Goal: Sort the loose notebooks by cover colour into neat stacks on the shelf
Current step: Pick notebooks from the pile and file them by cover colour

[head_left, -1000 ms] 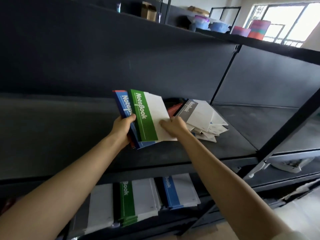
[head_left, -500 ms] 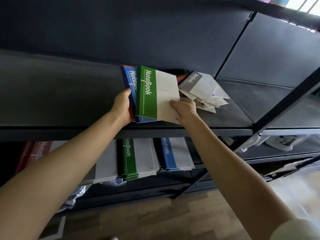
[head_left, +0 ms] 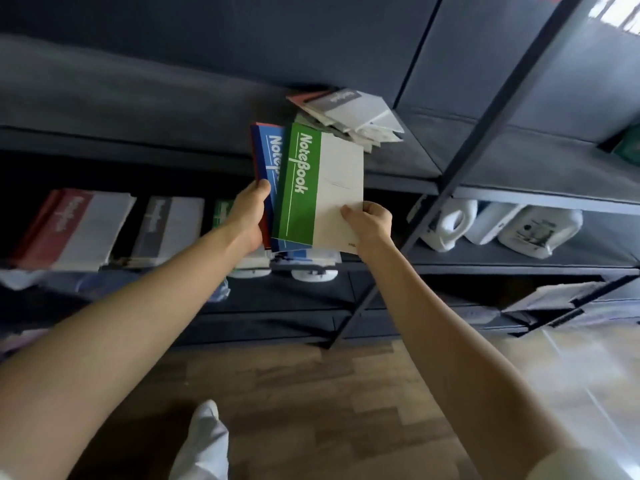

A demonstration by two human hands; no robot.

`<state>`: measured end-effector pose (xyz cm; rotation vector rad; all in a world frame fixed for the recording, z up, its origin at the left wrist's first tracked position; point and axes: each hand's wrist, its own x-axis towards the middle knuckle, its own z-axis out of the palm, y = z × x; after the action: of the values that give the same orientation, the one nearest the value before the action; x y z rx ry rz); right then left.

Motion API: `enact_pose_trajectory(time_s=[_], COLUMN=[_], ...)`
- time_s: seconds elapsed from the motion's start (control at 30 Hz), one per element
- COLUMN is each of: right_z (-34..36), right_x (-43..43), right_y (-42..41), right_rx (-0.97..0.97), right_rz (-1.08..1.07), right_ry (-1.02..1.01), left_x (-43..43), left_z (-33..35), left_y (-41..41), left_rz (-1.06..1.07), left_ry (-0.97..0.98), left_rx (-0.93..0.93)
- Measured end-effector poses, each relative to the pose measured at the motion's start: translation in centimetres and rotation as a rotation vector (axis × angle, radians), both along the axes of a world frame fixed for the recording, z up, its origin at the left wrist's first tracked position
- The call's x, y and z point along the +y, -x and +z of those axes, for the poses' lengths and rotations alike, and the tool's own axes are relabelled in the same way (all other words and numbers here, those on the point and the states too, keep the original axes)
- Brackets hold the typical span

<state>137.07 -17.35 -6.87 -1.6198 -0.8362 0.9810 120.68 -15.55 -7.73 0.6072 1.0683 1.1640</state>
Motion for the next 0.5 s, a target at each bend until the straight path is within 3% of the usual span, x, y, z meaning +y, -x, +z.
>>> enact_pose_trajectory(time_s=[0.23,0.5], right_z=[-6.6,-14.1], right_x=[-7.2,-12.3], right_y=[-3.0,0.0], right_rx=[-0.038,-0.100], right_rz=[0.013,0.092], right_ry=[0.139,0.368], left_x=[-7.7,-14.1], left_z=[-7.7,-14.7], left_y=[-1.9,1.1], left_rz=[-0.009,0.055], left_ry=[0.148,0.363], left_rx=[0.010,0.050])
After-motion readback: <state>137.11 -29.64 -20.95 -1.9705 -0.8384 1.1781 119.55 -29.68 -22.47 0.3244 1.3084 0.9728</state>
